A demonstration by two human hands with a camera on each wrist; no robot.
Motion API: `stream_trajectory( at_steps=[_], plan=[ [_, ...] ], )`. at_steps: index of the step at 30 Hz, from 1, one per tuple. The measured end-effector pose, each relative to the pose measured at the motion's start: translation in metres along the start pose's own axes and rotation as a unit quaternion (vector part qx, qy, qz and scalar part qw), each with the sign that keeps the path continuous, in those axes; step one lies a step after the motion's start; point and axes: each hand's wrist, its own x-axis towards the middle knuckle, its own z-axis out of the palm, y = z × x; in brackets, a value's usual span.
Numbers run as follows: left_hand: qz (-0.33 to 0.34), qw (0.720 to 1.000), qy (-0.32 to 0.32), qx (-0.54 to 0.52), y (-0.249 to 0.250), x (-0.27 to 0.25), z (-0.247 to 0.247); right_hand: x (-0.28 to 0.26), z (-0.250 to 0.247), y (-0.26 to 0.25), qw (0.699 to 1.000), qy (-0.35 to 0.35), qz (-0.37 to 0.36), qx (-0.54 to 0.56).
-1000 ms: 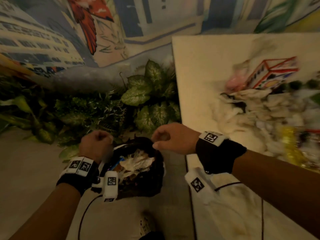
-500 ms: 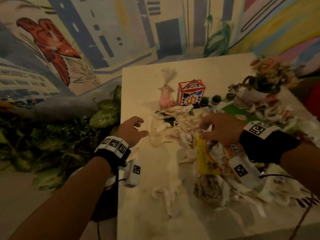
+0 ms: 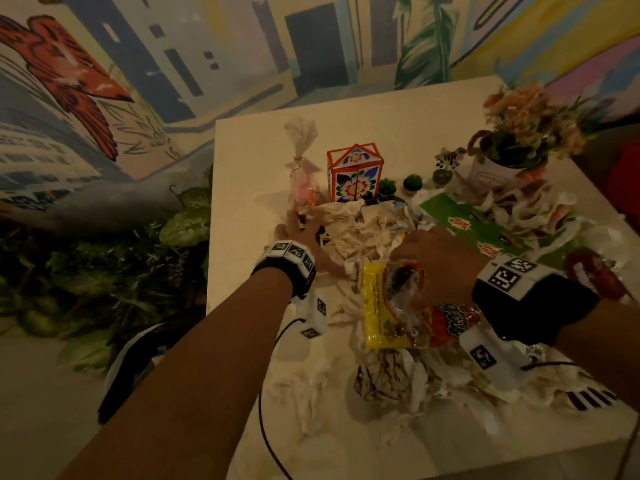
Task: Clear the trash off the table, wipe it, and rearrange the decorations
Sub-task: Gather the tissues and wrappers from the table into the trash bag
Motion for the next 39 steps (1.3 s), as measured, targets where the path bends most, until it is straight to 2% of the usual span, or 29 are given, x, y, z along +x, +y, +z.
stream_trajectory(
  at_steps=[3, 8, 12, 15, 17, 18, 21, 28, 30, 34, 37, 39],
  plan=[
    [0.028, 0.998, -0.003, 0.050, 0.005, 0.004, 0.010, 0.001, 0.005, 0.001, 0.999, -0.034, 0.009, -0.039],
    [0.105, 0.983, 0.134, 0.068, 0.006, -0.013, 0.033, 0.015, 0.014, -0.002, 0.996, -0.059, 0.034, -0.049],
    [0.146, 0.973, 0.178, 0.020, 0.001, -0.022, 0.053, 0.031, 0.018, -0.006, 0.998, -0.036, 0.056, -0.015],
    [0.123, 0.973, 0.174, -0.084, 0.000, -0.031, 0.060, 0.039, 0.021, -0.008, 0.998, -0.030, 0.064, 0.000],
    [0.110, 0.971, 0.132, -0.168, 0.003, -0.038, 0.060, 0.042, 0.023, -0.008, 0.998, -0.009, 0.068, 0.015],
    [0.109, 0.972, 0.111, -0.177, 0.006, -0.040, 0.060, 0.043, 0.024, -0.008, 0.998, 0.005, 0.065, 0.022],
    [0.124, 0.985, 0.080, -0.087, 0.015, -0.039, 0.064, 0.044, 0.027, -0.008, 0.998, 0.028, 0.048, 0.044],
    [0.066, 0.978, 0.142, -0.139, 0.009, -0.044, 0.044, 0.045, 0.024, -0.009, 0.998, 0.012, 0.030, 0.052],
    [0.055, 0.964, 0.174, -0.195, 0.001, -0.054, 0.026, 0.045, 0.023, -0.007, 0.999, 0.001, 0.025, 0.035],
    [0.015, 0.904, 0.230, -0.360, -0.011, -0.070, -0.006, 0.048, 0.017, -0.010, 0.999, -0.028, 0.025, 0.003],
    [0.037, 0.866, 0.247, -0.434, -0.010, -0.083, -0.023, 0.048, 0.012, -0.013, 0.998, -0.027, 0.041, 0.030],
    [0.050, 0.855, 0.262, -0.446, -0.009, -0.090, -0.028, 0.046, 0.008, -0.015, 0.997, -0.026, 0.051, 0.043]
  ],
)
